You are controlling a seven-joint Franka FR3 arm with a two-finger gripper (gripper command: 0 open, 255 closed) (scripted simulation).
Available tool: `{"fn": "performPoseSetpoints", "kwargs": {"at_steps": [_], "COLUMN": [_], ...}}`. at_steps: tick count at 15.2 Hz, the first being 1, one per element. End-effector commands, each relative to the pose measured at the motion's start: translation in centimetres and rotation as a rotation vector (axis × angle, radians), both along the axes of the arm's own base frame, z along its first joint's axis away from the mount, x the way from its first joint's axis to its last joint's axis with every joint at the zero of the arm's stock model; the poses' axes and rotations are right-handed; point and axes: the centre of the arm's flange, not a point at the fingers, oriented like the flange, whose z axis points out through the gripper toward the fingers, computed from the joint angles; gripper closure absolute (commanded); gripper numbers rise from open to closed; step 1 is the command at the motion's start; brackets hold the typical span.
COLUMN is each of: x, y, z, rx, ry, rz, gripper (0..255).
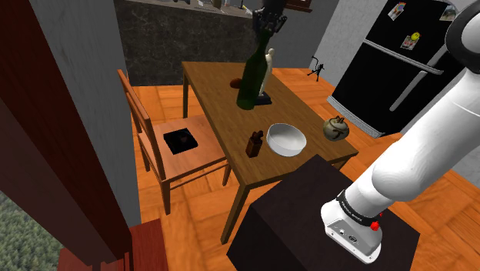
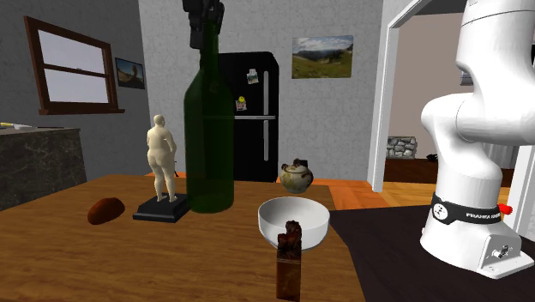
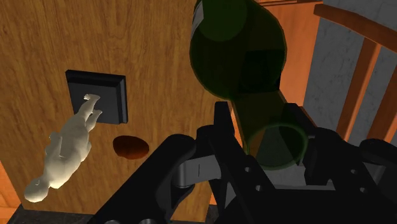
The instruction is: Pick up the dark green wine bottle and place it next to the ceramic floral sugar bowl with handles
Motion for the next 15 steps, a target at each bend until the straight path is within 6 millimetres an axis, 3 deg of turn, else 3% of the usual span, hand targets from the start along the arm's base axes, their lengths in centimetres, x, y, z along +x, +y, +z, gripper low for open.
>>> {"fn": "performPoseSetpoints", "kwargs": {"at_steps": [1,7,15], "x": [0.1,0.1,-4.8], "y": [0.0,0.0,-8.2], "z": [1.1,3.9,8.4], "rx": [0.0,0.0,0.0], "ry": [0.0,0.0,0.0], "rz": [0.0,0.0,0.0], "gripper": [255,255,255]}}
